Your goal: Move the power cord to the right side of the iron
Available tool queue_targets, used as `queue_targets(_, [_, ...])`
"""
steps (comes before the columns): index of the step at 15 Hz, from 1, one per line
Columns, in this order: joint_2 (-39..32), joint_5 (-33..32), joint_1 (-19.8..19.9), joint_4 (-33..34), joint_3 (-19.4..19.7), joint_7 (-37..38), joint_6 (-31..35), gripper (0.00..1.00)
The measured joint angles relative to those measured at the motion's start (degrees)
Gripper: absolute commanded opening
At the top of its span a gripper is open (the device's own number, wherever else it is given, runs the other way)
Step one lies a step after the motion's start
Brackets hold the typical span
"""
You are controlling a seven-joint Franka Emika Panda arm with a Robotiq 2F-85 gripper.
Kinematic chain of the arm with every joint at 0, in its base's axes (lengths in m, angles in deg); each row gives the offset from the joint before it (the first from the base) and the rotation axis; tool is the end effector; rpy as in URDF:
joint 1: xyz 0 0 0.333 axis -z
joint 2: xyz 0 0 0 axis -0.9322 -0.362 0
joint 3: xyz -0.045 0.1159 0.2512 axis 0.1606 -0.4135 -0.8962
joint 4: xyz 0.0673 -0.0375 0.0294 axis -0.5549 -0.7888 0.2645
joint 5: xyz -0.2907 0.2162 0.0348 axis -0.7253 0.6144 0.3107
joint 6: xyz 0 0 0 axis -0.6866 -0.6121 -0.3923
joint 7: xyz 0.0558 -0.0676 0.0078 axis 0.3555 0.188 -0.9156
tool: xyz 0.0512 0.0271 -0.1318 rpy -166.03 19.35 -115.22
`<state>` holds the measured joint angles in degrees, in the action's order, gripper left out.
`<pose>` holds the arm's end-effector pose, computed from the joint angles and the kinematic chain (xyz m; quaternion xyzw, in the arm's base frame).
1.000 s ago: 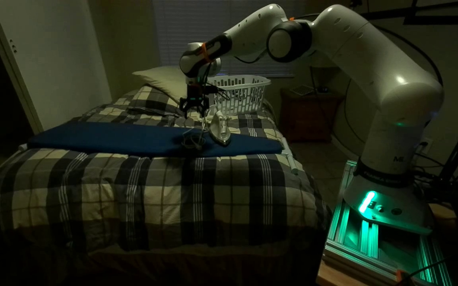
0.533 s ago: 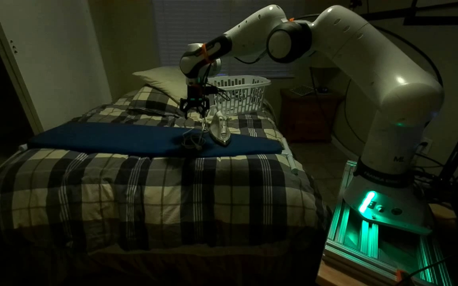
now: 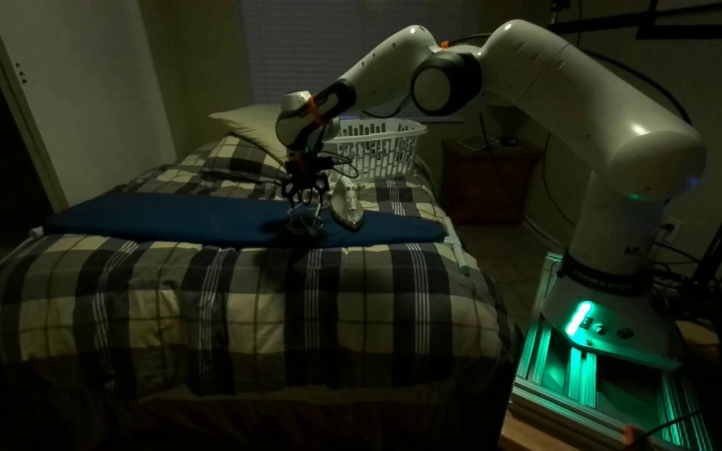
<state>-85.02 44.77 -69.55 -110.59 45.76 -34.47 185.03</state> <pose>0.7185 -0.0674 0.1660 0.9397 -0.3401 0.0179 0.0327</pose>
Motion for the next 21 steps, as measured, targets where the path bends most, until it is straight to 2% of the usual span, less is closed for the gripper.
queue_targets(9, [-4.49, -2.22, -0.78, 0.71, 1.03, 0.43, 12.05, 1.00])
queue_targets(13, [-5.47, -2.20, -0.77, 1.49, 1.03, 0.56, 14.32, 1.00])
queue_targets(15, [-5.78, -2.10, -0.77, 1.79, 0.98, 0.75, 14.34, 0.74])
queue_targets(19, [-6.71, -1.52, -0.49, 2.71, 0.38, 1.12, 14.33, 0.44])
queue_targets(20, [-7.04, -1.32, -0.37, 3.03, 0.19, 1.20, 14.33, 0.61])
queue_targets(21, [-7.30, -1.00, -0.24, 3.26, 0.00, 1.27, 14.33, 0.84])
